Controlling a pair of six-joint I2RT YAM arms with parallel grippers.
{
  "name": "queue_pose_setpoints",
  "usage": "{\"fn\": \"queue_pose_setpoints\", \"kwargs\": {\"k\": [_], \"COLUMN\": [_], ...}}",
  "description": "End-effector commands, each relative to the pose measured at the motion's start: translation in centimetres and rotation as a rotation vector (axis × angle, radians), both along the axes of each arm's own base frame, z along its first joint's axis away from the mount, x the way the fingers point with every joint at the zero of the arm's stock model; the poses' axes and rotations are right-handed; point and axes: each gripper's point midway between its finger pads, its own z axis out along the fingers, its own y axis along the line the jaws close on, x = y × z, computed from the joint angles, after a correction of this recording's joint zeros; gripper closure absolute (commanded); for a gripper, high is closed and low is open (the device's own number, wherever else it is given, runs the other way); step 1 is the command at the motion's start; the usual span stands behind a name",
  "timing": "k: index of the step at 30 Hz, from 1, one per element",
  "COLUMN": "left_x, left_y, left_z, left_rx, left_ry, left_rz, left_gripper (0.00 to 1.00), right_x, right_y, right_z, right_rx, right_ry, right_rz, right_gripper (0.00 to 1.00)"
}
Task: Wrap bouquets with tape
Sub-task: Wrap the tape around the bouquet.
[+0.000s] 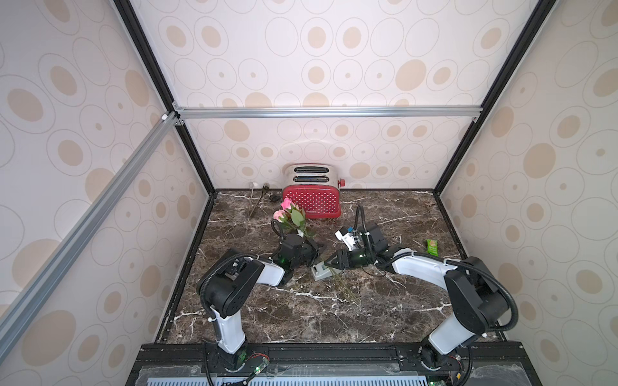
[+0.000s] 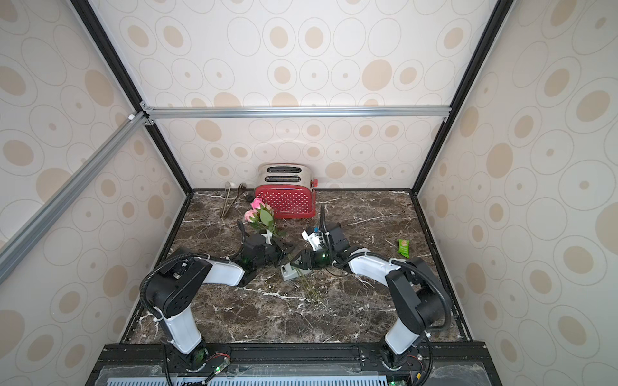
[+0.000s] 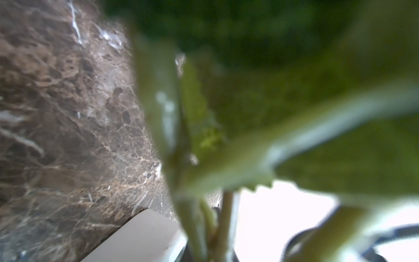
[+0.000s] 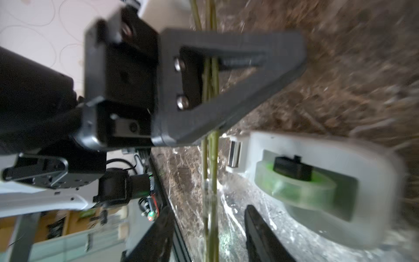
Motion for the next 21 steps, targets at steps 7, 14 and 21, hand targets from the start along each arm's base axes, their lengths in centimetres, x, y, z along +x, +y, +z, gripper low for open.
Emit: {"fn": "queue_pose_setpoints", "kwargs": {"k": [7,14,21], "left_x": [0.6,0.2,-1.4], "left_y": [0.2,0.6,1.3], "left_z": [0.9,0.0,-0.8], "left_rx": [0.005,0.047,0.084], "left_ry": [-0.06,0.009,0.14], "left_rz": [0.011,0.015,0.024], "left_gripper": [1.0,0.63,0.45], "right_x": [-2.2,-1.4,-0.8], "right_y": [0.5,-0.4,-0.8], "right_z": [1.3,0.2,-0.1], "right_rx": [0.092,-0.191,-0.577], "right_ry": [0.065,-0.147,-0.512], "right_rz": [0.096,0.072,0.077], "right_gripper": [0.91,1.0,1.0]}}
